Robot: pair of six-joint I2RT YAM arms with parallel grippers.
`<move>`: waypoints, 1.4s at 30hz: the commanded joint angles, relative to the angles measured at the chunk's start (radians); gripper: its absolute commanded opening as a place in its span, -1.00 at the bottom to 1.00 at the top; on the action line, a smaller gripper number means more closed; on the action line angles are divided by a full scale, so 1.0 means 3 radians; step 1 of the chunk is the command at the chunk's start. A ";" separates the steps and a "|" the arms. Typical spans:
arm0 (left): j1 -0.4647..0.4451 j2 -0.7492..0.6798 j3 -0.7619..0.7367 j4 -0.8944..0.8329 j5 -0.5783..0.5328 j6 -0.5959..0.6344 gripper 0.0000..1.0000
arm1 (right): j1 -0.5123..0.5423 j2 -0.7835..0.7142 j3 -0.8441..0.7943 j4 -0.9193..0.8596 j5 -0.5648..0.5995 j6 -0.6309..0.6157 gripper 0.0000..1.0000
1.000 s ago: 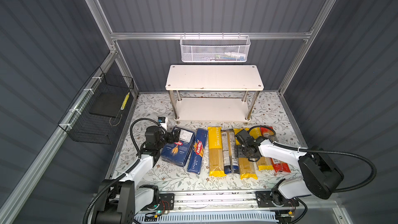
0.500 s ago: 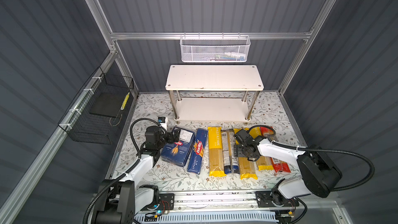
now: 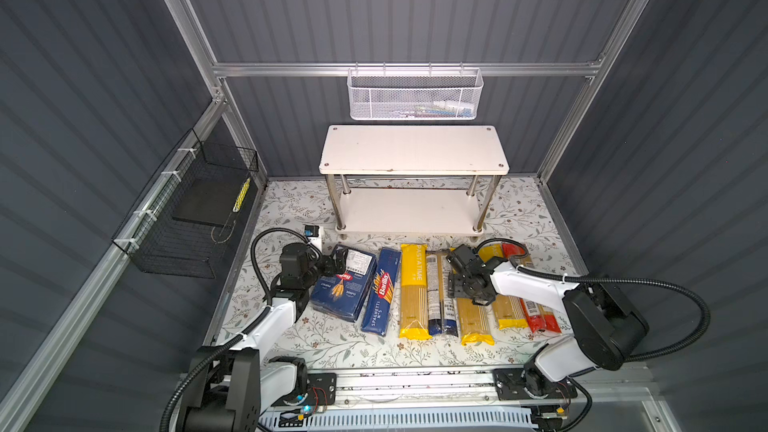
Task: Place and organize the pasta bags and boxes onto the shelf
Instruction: 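Lower the right gripper onto a yellow PASTATIME bag and close on it, then lift the yellow PASTATIME bag upright with the right gripper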
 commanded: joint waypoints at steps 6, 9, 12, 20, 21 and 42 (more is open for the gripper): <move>-0.0012 -0.0048 0.0011 0.0015 -0.0053 -0.0011 0.99 | 0.0050 0.0237 -0.0171 -0.0281 -0.0044 0.0096 0.60; -0.0012 -0.0062 0.0003 0.0018 -0.0053 -0.0009 0.99 | 0.0055 0.0243 -0.0181 -0.0285 -0.0028 0.0101 0.55; -0.0012 -0.0049 0.0007 0.0015 -0.0054 -0.0012 0.99 | 0.0060 0.0231 -0.0168 -0.0281 0.0005 0.0113 0.46; -0.0012 -0.0059 0.0004 0.0017 -0.0069 -0.0017 0.99 | 0.0066 0.0085 -0.0229 -0.0230 0.0087 0.0146 0.31; -0.0012 -0.0063 0.0001 0.0021 -0.0067 -0.0014 0.99 | 0.0068 0.0055 -0.0258 -0.0200 0.0088 0.0157 0.28; -0.0012 -0.0054 0.0007 0.0020 -0.0040 -0.0012 0.98 | 0.0066 -0.0645 -0.0478 -0.0020 0.0109 0.0027 -0.26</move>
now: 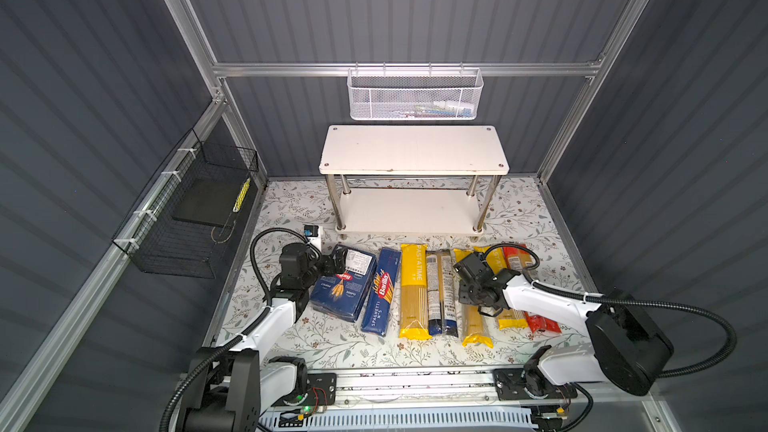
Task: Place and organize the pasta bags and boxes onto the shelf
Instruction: 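Lift the yellow PASTATIME bag upright with the right gripper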
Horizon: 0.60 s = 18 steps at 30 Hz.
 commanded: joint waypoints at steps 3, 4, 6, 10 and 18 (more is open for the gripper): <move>-0.0012 -0.0088 -0.0035 0.0039 -0.0021 -0.0010 0.99 | 0.0000 -0.0234 -0.0046 -0.0153 -0.0024 -0.0119 -0.30; -0.0012 -0.0102 -0.0039 0.0042 -0.0028 -0.0015 0.98 | 0.0003 -0.0284 -0.0045 -0.0127 -0.0042 -0.0149 -0.31; -0.0012 -0.0109 -0.0052 0.0046 -0.0029 -0.0015 0.99 | 0.0000 -0.0382 -0.0018 -0.0111 -0.0047 -0.0184 -0.32; -0.0012 -0.0087 -0.0032 0.0040 -0.0010 -0.0010 0.99 | -0.0003 -0.0586 0.0060 -0.0148 -0.0065 -0.0296 -0.33; -0.0012 -0.0099 -0.0037 0.0043 -0.0015 -0.0010 0.99 | -0.0021 -0.1017 0.0322 -0.0381 -0.0045 -0.0539 -0.36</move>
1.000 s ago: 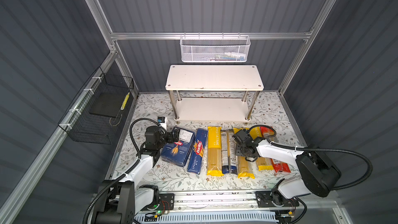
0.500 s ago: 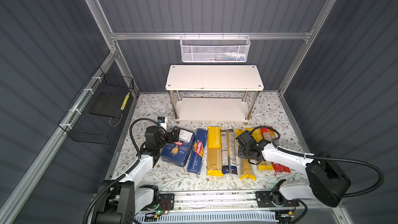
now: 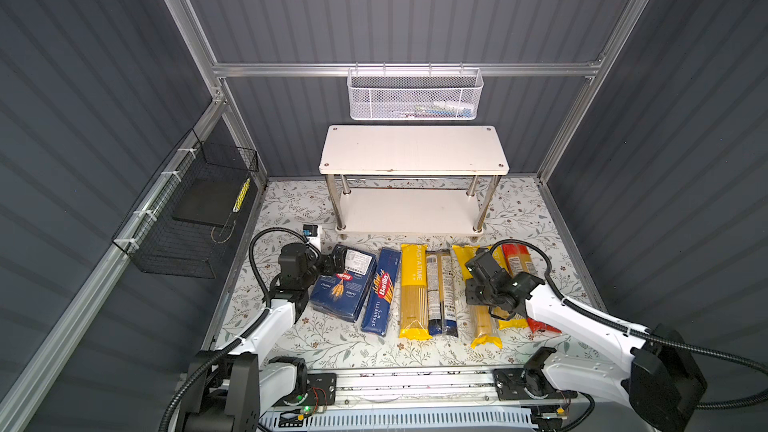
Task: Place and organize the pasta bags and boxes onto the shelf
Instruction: 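Lift the yellow PASTATIME bag upright with the right gripper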
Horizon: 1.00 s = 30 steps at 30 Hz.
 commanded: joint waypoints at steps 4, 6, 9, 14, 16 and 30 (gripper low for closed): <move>-0.0012 -0.0043 -0.0033 0.0033 0.0000 -0.0011 0.99 | -0.0054 -0.0427 0.0312 0.0001 0.0092 -0.0149 -0.39; -0.0012 -0.0050 -0.0042 0.0034 -0.0029 -0.0022 0.99 | -0.0058 -0.0586 0.0322 0.0057 0.0116 -0.0200 -0.41; -0.0012 -0.0049 -0.0042 0.0035 -0.0018 -0.0024 0.99 | -0.0096 -0.0754 0.0398 0.0055 0.0088 -0.0330 -0.41; -0.0012 -0.0030 -0.0022 0.0023 -0.0046 -0.0025 0.99 | -0.0141 -0.0779 0.0715 -0.0194 0.0024 -0.0536 -0.41; -0.0012 -0.0055 -0.0041 0.0028 -0.0081 -0.0040 0.98 | -0.0144 -0.0753 0.0880 -0.0333 0.0116 -0.0647 -0.41; -0.0012 -0.0067 -0.0054 0.0031 -0.0080 -0.0041 0.99 | -0.0281 -0.0675 0.1602 -0.0679 -0.0038 -0.0909 -0.44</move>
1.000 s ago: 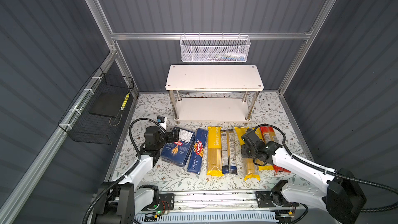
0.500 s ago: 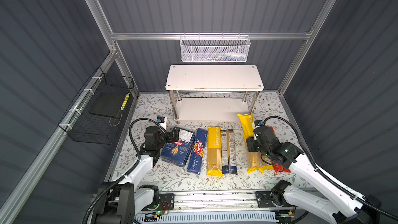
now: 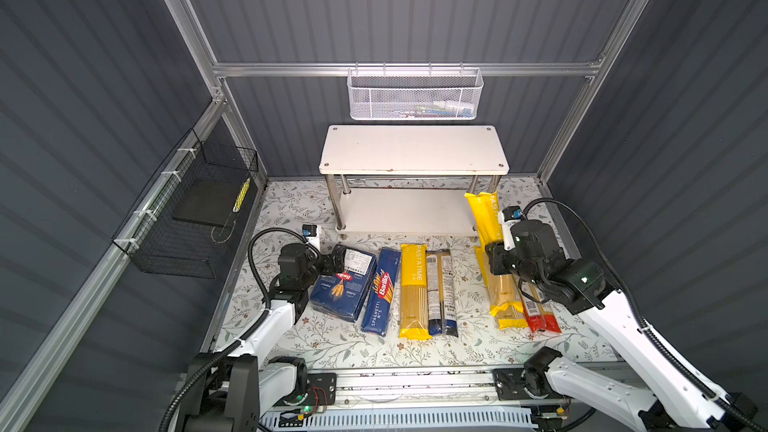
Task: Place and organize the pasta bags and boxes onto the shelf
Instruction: 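Lift the yellow PASTATIME bag upright with the right gripper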
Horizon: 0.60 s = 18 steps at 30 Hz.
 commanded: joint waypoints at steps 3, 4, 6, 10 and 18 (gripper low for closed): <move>-0.0012 -0.0029 -0.0039 0.0033 -0.0026 -0.0039 0.99 | -0.0016 -0.0060 0.0286 0.0121 -0.0020 -0.0109 -0.46; -0.0012 -0.0032 -0.0039 0.0031 -0.0026 -0.0042 0.99 | -0.0016 -0.0066 0.0320 0.0115 -0.0005 -0.0121 -0.48; -0.0012 -0.0029 -0.0037 0.0033 -0.0028 -0.0040 0.99 | -0.0014 -0.0065 0.0401 0.0094 0.0022 -0.0153 -0.49; -0.0009 -0.0036 -0.0041 0.0036 -0.0023 -0.0042 0.99 | -0.0014 -0.0066 0.0514 0.0022 -0.0052 -0.0168 -0.49; -0.0012 -0.0038 -0.0044 0.0035 -0.0025 -0.0038 0.99 | -0.0015 -0.0090 0.0585 -0.0010 -0.0184 -0.0173 -0.50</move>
